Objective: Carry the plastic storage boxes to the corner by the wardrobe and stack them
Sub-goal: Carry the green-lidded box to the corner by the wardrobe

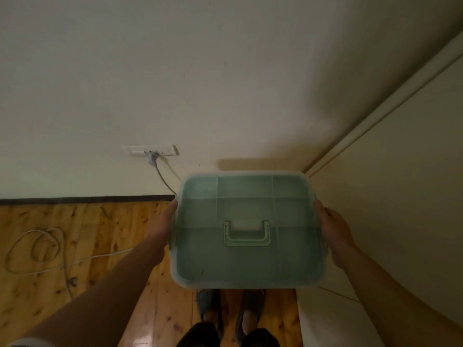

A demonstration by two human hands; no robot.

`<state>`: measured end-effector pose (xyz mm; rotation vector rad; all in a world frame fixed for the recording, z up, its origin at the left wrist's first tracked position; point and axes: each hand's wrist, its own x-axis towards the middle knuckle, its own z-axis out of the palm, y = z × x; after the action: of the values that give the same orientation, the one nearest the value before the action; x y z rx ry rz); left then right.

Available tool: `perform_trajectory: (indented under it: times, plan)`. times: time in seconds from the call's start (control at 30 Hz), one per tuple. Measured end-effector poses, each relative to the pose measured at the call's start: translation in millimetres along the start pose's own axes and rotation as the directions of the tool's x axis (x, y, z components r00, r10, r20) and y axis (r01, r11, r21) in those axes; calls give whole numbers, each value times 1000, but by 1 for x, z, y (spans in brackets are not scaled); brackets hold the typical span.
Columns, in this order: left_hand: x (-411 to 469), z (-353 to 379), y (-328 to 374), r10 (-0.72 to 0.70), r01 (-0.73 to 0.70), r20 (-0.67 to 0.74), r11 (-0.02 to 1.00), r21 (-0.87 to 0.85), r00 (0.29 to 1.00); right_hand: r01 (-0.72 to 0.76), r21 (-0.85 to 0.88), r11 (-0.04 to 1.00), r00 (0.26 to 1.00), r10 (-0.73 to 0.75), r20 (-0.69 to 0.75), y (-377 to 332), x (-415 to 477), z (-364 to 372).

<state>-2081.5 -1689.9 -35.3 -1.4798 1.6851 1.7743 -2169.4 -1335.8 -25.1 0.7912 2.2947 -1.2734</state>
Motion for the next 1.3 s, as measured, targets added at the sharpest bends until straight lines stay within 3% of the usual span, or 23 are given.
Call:
perform_trajectory:
  times: [0.57,1.3]
  plan:
    - [145,52,-80,-67,67,-48,998,12,997,6,-84,996,993,4,119,96,134,82]
    - [295,101,-160,-74,72,8,990,117,997,9,-59,998,982,2,189,203,271,173]
